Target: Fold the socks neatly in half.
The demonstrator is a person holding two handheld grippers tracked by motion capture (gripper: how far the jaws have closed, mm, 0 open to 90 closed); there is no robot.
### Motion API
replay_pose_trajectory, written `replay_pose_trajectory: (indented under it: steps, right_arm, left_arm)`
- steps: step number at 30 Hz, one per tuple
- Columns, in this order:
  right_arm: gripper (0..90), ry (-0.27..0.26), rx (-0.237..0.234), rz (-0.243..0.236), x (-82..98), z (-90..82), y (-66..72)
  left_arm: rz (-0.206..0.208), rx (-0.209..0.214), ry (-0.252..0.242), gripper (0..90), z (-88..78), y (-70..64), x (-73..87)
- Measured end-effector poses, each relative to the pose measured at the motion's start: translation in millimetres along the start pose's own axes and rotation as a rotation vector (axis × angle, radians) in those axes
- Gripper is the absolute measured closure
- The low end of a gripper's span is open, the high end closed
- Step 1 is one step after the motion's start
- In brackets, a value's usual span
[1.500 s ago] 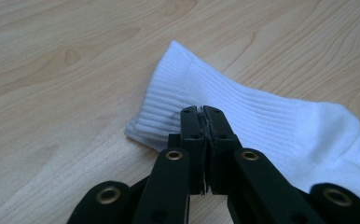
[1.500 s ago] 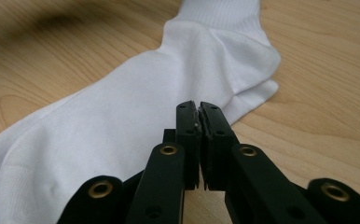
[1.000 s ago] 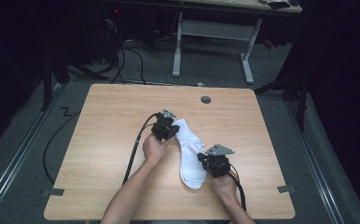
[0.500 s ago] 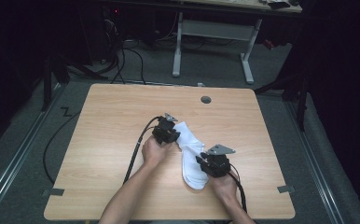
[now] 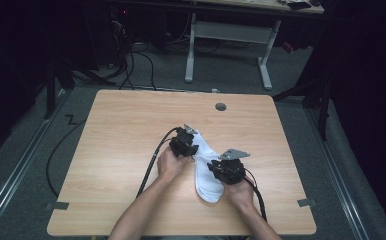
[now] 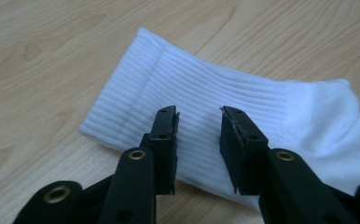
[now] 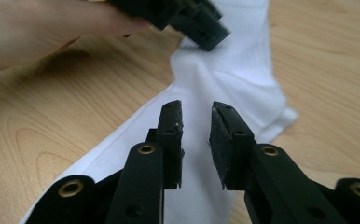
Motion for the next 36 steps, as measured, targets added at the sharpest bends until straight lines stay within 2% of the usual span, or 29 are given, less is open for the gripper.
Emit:
replay_pose_trajectory:
  steps: [1,3,5,9,11,12,13,16,17,19,20,22,23,24,25,26,27,29,32,35,36]
  right_arm:
    - [71.5,0.018,-0.022,-0.002,3.0,7.9,3.3]
    - [68.2,0.037,-0.034,-0.01,6.1,14.8,7.1]
    - [65.1,0.049,-0.047,-0.02,8.2,15.6,10.8]
    - [62.7,0.026,-0.058,-0.041,8.9,12.0,14.3]
    - [69.3,0.027,-0.084,-0.044,11.3,12.5,19.0]
    - [69.3,0.027,-0.084,-0.044,11.3,12.5,19.0]
    - [72.1,0.039,-0.101,-0.063,12.2,12.6,24.9]
    - [72.7,0.044,-0.114,-0.079,11.9,10.3,30.6]
    - [72.6,0.02,-0.133,-0.076,8.6,4.2,35.2]
    - [72.1,0.014,-0.141,-0.075,7.3,2.7,36.5]
    - [70.3,0.012,-0.154,-0.087,5.4,1.4,40.4]
    - [69.0,0.035,-0.158,-0.091,7.6,5.1,42.8]
    - [68.8,0.057,-0.162,-0.099,10.7,8.9,42.7]
    - [68.8,0.057,-0.162,-0.099,10.7,8.9,42.7]
    - [73.9,0.075,-0.167,-0.105,16.8,14.8,43.3]
    - [73.9,0.075,-0.167,-0.105,16.8,14.8,43.3]
    - [86.2,0.078,-0.173,-0.111,16.0,13.8,44.0]
    - [88.0,0.077,-0.167,-0.146,13.7,11.2,47.4]
    - [88.2,0.059,-0.172,-0.155,10.2,6.0,50.6]
    - [88.3,0.004,-0.19,-0.151,-0.1,-12.4,56.9]
    - [88.3,0.004,-0.19,-0.151,-0.1,-12.4,56.9]
  left_arm:
    - [0.051,-0.051,0.004,68.7,0.8,1.7,-0.2]
    - [0.05,-0.067,0.004,69.3,0.7,4.7,0.1]
    - [0.013,-0.086,0.008,69.3,-1.3,17.2,2.3]
    - [0.022,-0.109,0.009,71.1,-2.0,23.8,3.4]
    - [0.023,-0.114,0.006,72.7,-1.5,25.2,3.5]
    - [0.023,-0.114,0.006,72.9,-1.5,25.2,3.5]
    - [0.02,-0.125,0.006,72.9,-1.6,26.3,3.6]
    - [0.012,-0.131,0.014,72.8,-1.7,27.5,3.1]
    - [0.005,-0.129,0.018,72.8,-1.5,27.9,2.8]
    - [-0.005,-0.123,0.015,72.7,-1.5,29.2,3.0]
    - [-0.027,-0.104,0.012,72.6,-1.9,31.7,3.6]
    - [-0.053,-0.089,0.004,72.3,-2.2,33.9,4.3]
    - [-0.056,-0.084,0.004,72.2,-2.5,34.6,4.6]
    - [-0.056,-0.084,0.004,72.2,-2.5,34.6,4.6]
    - [-0.054,-0.082,0.003,72.2,-2.4,35.0,4.7]
    - [-0.052,-0.081,0.001,72.2,-2.3,35.3,4.7]
    - [-0.053,-0.08,-0.004,72.1,-1.9,36.0,4.6]
    - [-0.055,-0.078,-0.003,72.1,-1.6,36.6,4.5]
    - [-0.055,-0.08,-0.007,72.1,-1.3,37.4,4.5]
    - [-0.057,-0.084,-0.004,72.2,-0.4,38.2,3.6]
    - [-0.057,-0.084,-0.004,72.2,-0.4,38.2,3.6]
Point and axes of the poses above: each handheld gripper's, and its own axes: z roughly forward along the jaws, x roughly out of its underside, y roughly to its left, the point moved 5 cm from there along z, roughly forward along the jaws, and after that the axes turned 8 degrees about -y, right-handed, at the moved point
